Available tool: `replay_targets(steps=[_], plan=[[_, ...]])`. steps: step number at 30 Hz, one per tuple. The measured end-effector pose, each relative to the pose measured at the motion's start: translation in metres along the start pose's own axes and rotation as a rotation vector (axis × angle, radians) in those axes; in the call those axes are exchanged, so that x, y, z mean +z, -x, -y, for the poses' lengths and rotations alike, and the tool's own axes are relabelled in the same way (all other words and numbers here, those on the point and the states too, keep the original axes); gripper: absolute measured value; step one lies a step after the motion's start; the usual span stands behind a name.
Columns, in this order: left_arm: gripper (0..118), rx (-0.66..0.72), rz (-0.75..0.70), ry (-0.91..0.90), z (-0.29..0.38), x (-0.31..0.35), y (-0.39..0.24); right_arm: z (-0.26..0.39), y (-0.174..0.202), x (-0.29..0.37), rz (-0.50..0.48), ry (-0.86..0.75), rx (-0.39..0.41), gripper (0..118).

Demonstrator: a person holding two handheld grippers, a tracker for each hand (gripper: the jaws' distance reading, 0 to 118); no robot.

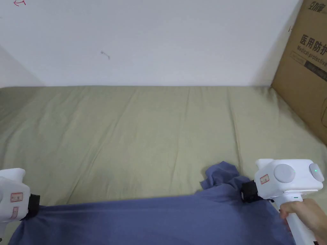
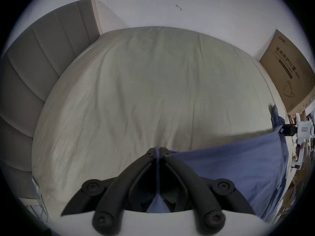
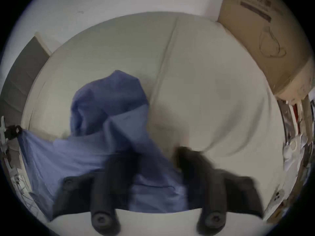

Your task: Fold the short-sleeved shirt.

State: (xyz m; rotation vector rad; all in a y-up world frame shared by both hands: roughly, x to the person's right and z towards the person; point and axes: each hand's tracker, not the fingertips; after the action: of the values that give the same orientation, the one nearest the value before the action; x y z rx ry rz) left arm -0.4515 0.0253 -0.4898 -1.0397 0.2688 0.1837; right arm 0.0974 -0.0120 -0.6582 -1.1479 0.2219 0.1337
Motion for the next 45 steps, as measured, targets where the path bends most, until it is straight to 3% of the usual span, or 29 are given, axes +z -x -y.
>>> replay_targets(steps=[1,2,3,5,8,15,18,30,34,40,45], plan=[[1,-0.003,0.001,-0.002,0.0,0.003,-0.001,0.0,0.003,0.007,-0.03,-0.005,0.019,23],[1,-0.005,0.006,-0.006,-0.001,0.005,-0.002,-0.001,0.004,0.011,-0.043,0.002,0.006,0],[1,-0.002,0.004,-0.01,-0.001,0.01,-0.004,0.0,0.009,0.016,0.018,-0.001,0.028,0],[1,-0.013,-0.002,-0.024,-0.002,0.02,-0.006,0.001,0.014,0.027,0.015,-0.006,0.032,0],[1,-0.021,0.006,-0.055,-0.006,0.048,-0.006,-0.005,0.006,0.062,-0.011,-0.084,-0.033,0],[1,-0.006,0.009,-0.266,-0.031,0.157,-0.009,-0.016,-0.006,0.185,-0.045,-0.253,-0.054,0],[1,-0.04,-0.03,-0.355,-0.046,0.209,-0.017,-0.022,-0.012,0.245,-0.049,-0.345,-0.1,0],[1,0.034,-0.054,-0.704,-0.162,0.388,-0.042,-0.106,-0.002,0.47,0.07,-0.721,-0.17,0],[1,0.054,-0.056,-0.794,-0.202,0.441,-0.04,-0.13,-0.002,0.539,0.04,-0.836,-0.211,0],[1,0.074,-0.093,-0.913,-0.228,0.487,-0.042,-0.144,0.003,0.597,0.033,-0.931,-0.224,0],[1,0.042,-0.134,-0.917,-0.225,0.46,-0.047,-0.133,0.024,0.583,0.068,-0.91,-0.189,0]])
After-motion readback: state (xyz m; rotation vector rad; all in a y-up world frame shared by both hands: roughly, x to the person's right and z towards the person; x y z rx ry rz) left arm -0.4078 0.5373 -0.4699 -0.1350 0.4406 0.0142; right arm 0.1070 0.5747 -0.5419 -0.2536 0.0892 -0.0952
